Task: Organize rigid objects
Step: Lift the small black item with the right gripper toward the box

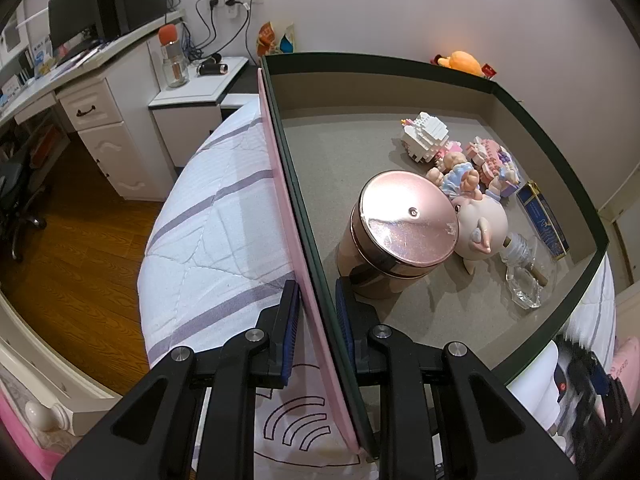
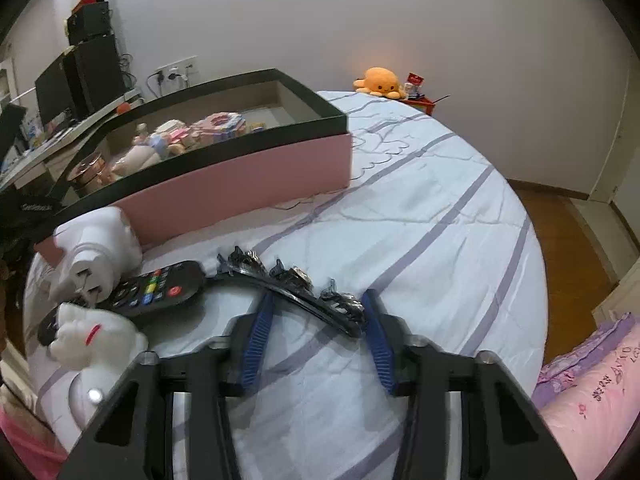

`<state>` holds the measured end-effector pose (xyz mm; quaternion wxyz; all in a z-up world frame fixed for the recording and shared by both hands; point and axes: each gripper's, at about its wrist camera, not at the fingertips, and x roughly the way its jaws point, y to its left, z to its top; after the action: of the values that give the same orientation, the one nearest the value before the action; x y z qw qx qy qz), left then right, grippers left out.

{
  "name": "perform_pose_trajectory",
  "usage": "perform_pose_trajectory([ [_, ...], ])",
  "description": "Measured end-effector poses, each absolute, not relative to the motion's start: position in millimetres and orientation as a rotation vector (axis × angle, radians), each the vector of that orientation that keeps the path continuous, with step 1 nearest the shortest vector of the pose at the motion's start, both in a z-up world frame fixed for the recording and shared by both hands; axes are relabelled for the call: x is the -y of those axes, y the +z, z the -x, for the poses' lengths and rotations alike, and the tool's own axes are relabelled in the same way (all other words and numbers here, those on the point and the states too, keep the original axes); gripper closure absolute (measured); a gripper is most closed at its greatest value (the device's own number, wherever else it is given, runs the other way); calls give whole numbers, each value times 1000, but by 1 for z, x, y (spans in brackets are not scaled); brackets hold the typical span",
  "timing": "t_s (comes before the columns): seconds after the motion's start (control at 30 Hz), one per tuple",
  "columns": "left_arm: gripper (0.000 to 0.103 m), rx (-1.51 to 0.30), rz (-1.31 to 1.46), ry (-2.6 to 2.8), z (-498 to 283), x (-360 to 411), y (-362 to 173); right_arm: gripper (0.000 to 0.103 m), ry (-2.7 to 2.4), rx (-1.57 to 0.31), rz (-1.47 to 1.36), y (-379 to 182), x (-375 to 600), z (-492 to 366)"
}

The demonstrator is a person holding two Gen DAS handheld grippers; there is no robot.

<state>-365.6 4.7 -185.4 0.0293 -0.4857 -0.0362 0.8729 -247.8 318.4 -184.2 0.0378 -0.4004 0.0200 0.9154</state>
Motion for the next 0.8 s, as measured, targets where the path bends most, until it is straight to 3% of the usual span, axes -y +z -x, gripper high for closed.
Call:
perform_pose_trajectory([
  [0.8, 84, 121, 1504, 2688, 368, -4, -185, 87, 2840, -171, 1152, -164, -336, 243],
])
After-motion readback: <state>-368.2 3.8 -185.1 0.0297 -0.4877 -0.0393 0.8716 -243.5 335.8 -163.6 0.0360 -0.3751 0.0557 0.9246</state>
